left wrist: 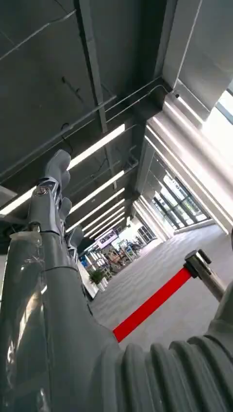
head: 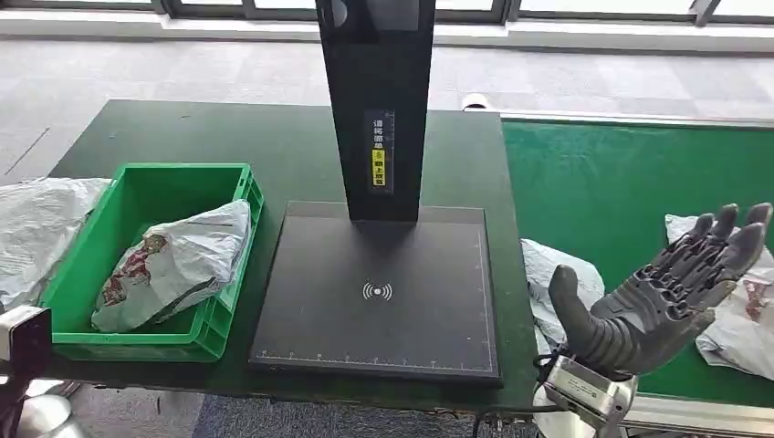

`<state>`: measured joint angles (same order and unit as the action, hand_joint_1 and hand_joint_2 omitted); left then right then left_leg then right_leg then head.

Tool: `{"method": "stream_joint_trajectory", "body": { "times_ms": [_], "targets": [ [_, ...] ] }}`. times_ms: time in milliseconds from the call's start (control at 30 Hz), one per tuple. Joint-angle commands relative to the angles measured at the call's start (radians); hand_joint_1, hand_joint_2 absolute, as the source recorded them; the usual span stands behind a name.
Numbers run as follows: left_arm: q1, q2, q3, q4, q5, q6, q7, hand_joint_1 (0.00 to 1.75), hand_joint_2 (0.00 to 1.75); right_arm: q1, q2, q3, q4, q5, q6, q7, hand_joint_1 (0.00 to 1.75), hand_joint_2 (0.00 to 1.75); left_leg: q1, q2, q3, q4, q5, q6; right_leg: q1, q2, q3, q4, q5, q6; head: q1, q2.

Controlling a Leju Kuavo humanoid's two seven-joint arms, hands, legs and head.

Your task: Moved the parcel from conveyor to table for the left to box.

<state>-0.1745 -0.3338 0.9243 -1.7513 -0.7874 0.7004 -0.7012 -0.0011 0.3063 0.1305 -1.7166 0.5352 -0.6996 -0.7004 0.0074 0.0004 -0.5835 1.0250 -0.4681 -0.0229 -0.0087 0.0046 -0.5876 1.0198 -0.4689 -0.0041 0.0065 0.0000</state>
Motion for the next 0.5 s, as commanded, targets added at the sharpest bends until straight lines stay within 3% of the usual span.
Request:
{"method": "stream_joint_trajectory", "body": {
  "times_ms": [33, 333, 367, 400, 467, 500],
  "targets": [
    [0.021, -0.015, 0.004, 0.003, 0.003, -0.002, 0.003, 0.00, 1.75, 0.022, 0.043, -0.060, 0.043, -0.004, 0.001, 0.002, 0.00, 1.75, 0.000, -0.001, 0.002, -0.003, 0.000, 0.001, 0.000, -0.001, 0.003, -0.003, 0.000, 0.000, 0.000, 0.000],
    [0.021, -0.015, 0.004, 0.003, 0.003, -0.002, 0.003, 0.00, 1.75, 0.022, 0.043, -0.060, 0.043, -0.004, 0.001, 0.002, 0.00, 1.75, 0.000, 0.000, 0.001, -0.002, 0.000, 0.000, 0.000, -0.001, 0.002, -0.002, 0.000, 0.000, 0.000, 0.000],
    [0.211, -0.015, -0.373, 0.032, 0.315, -0.002, 0.003, 0.00, 1.75, 0.036, 0.043, -0.168, 0.106, 0.073, 0.001, 0.002, 0.00, 1.75, 0.000, 0.000, 0.002, -0.003, 0.001, 0.001, 0.000, -0.001, 0.003, -0.003, 0.001, 0.000, 0.000, 0.000],
    [0.264, 0.024, -0.719, 0.064, 0.467, -0.046, 0.003, 0.00, 1.75, 0.031, 0.043, -0.248, 0.172, 0.173, 0.001, 0.029, 0.00, 1.75, -0.001, -0.002, 0.005, -0.006, 0.001, 0.001, 0.000, -0.003, 0.006, -0.007, 0.001, 0.001, 0.000, 0.000],
    [0.298, 0.067, -0.912, 0.025, 0.593, -0.185, 0.003, 0.00, 1.75, -0.016, 0.043, -0.357, 0.366, 0.462, 0.001, 0.220, 0.00, 1.75, 0.001, -0.014, 0.002, -0.002, 0.003, 0.001, 0.001, -0.015, 0.005, -0.004, -0.001, 0.001, 0.000, 0.000],
    [0.318, 0.075, -0.949, 0.000, 0.641, -0.262, 0.003, 0.00, 1.75, -0.050, 0.043, -0.408, 0.435, 0.620, 0.001, 0.324, 0.00, 1.75, 0.001, -0.021, 0.003, -0.007, 0.006, 0.002, 0.001, -0.022, 0.009, -0.010, 0.000, 0.001, -0.002, 0.000]
  ]
}}
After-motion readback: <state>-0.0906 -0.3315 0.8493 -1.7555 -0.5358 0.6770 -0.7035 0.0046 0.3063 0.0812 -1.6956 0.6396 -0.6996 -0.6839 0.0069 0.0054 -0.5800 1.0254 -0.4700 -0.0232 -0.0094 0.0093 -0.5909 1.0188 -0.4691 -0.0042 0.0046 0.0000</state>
